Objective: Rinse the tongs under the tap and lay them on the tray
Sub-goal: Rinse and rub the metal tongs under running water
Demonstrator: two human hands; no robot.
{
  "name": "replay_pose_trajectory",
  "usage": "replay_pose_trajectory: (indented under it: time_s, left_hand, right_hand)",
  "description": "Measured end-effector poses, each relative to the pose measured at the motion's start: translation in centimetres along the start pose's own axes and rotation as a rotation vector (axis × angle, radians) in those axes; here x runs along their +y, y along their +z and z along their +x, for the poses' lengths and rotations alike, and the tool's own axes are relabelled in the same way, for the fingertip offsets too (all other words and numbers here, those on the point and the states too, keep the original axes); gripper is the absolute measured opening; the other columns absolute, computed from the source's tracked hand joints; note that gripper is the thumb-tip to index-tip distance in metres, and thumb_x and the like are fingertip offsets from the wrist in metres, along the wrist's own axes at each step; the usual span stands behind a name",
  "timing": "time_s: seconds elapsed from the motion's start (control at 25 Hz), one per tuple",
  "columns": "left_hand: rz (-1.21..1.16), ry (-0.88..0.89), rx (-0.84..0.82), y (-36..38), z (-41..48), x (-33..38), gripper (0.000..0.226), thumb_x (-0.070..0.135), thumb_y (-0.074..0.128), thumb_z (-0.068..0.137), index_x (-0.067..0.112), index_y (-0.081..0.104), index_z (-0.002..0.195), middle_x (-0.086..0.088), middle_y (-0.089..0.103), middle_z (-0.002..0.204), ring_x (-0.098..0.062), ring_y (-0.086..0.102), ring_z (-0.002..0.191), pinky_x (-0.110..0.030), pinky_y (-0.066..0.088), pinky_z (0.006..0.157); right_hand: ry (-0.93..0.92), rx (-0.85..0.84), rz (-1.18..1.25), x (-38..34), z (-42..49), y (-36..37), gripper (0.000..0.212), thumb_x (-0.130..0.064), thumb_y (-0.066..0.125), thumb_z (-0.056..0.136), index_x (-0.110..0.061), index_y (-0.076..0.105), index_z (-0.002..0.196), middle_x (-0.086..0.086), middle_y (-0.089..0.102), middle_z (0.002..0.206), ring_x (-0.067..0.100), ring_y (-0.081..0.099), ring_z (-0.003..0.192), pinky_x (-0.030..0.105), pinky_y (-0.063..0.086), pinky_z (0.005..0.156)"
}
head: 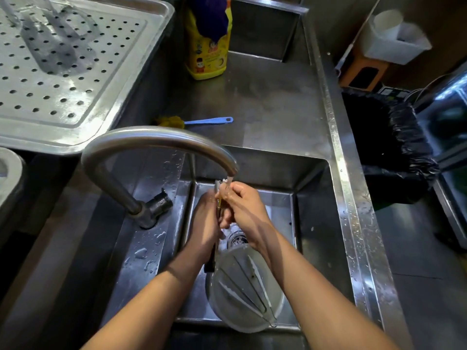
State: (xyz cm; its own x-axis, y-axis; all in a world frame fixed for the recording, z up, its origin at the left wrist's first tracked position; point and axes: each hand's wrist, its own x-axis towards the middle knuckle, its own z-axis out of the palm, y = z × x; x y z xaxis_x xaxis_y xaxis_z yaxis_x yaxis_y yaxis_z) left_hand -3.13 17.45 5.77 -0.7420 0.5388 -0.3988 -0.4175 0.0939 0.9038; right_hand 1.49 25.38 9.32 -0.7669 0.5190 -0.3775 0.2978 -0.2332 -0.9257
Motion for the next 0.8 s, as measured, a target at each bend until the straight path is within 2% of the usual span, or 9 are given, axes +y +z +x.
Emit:
replay_pose_trajectory:
  time_s: [0.08,0.16,0.24,0.32,0.36,0.44,0.52,0.68,0.8]
  left_hand:
    - [0.012,0.029,0.015,0.0,0.3,0.0,0.057,0.064,0.031,0.095,0.024,0.071,0.083,0.006,0.074,0.067,-0.008,0.064,0.054,-0.02,0.044,0.043]
    - [0.054,0.091,-0.038,0.1,0.5,0.1,0.051,0.065,0.04,0.092,0.025,0.072,0.095,0.002,0.078,0.086,-0.01,0.072,0.069,-0.024,0.05,0.052]
    - [0.02,0.096,-0.091,0.2,0.4,0.5,0.044,0.063,0.048,0.092,0.028,0.075,0.093,-0.003,0.079,0.085,-0.019,0.075,0.077,-0.031,0.055,0.056]
    - [-0.08,0.023,-0.086,0.4,0.3,1.0,0.046,0.064,0.046,0.09,0.03,0.077,0.091,-0.005,0.077,0.078,-0.025,0.075,0.075,-0.031,0.056,0.055]
    - [-0.142,-0.017,-0.068,0.6,0.4,1.0,0.047,0.062,0.044,0.092,0.026,0.075,0.095,-0.008,0.076,0.076,-0.026,0.074,0.07,-0.031,0.057,0.054]
    - [-0.247,-0.064,-0.027,1.0,0.3,0.8,0.034,0.047,0.044,0.101,0.019,0.064,0.101,-0.013,0.074,0.071,-0.024,0.069,0.057,-0.031,0.055,0.048]
    - [-0.219,-0.042,0.038,1.3,0.1,0.7,0.021,0.032,0.047,0.103,0.017,0.059,0.093,-0.008,0.07,0.063,-0.017,0.062,0.048,-0.028,0.053,0.044]
    - [0.119,0.137,0.17,1.2,0.7,1.1,0.018,0.021,0.057,0.096,0.031,0.063,0.083,0.001,0.063,0.063,-0.018,0.062,0.057,-0.036,0.052,0.058]
    - [0.174,0.193,0.186,1.1,1.3,1.6,0.024,0.022,0.057,0.097,0.028,0.063,0.074,-0.008,0.063,0.06,-0.027,0.064,0.055,-0.043,0.055,0.056]
  right_hand:
    - [-0.039,-0.003,0.004,-0.4,-0.2,0.0,0.01,-0.003,0.058,0.097,-0.003,0.067,0.101,0.015,0.062,0.076,0.021,0.062,0.06,0.031,0.052,0.054]
    - [-0.084,-0.015,0.018,-0.2,-0.9,-0.4,0.026,0.004,0.056,0.091,-0.009,0.071,0.108,0.008,0.069,0.087,0.017,0.065,0.073,0.03,0.054,0.06]
    - [-0.14,0.1,-0.058,0.6,-1.7,-0.9,0.031,-0.001,0.06,0.089,-0.02,0.072,0.111,-0.002,0.072,0.096,0.011,0.065,0.079,0.029,0.056,0.062]
    - [-0.093,0.266,-0.155,2.0,-2.6,-1.6,0.039,-0.014,0.07,0.089,-0.028,0.062,0.125,-0.009,0.065,0.115,0.009,0.064,0.095,0.027,0.058,0.079]
    - [-0.021,0.223,-0.13,2.4,-3.2,-1.6,0.042,-0.022,0.072,0.09,-0.029,0.057,0.129,-0.009,0.064,0.121,0.01,0.065,0.104,0.029,0.057,0.087]
    - [0.138,-0.002,0.051,3.1,-4.1,-1.1,0.033,-0.03,0.065,0.095,-0.032,0.057,0.127,-0.001,0.07,0.118,0.019,0.071,0.104,0.039,0.06,0.085]
    - [0.161,-0.083,0.105,3.1,-4.6,-0.8,0.027,-0.023,0.059,0.099,-0.034,0.061,0.123,0.002,0.075,0.106,0.025,0.075,0.088,0.042,0.062,0.068]
    - [0.033,0.098,-0.14,3.6,-5.2,-1.6,0.018,-0.011,0.061,0.09,-0.026,0.07,0.093,-0.004,0.068,0.064,0.012,0.063,0.057,0.021,0.047,0.052]
    - [-0.028,0.163,-0.303,4.3,-5.8,-1.7,0.026,-0.013,0.064,0.085,-0.036,0.068,0.095,-0.008,0.067,0.072,0.006,0.058,0.063,0.017,0.046,0.06]
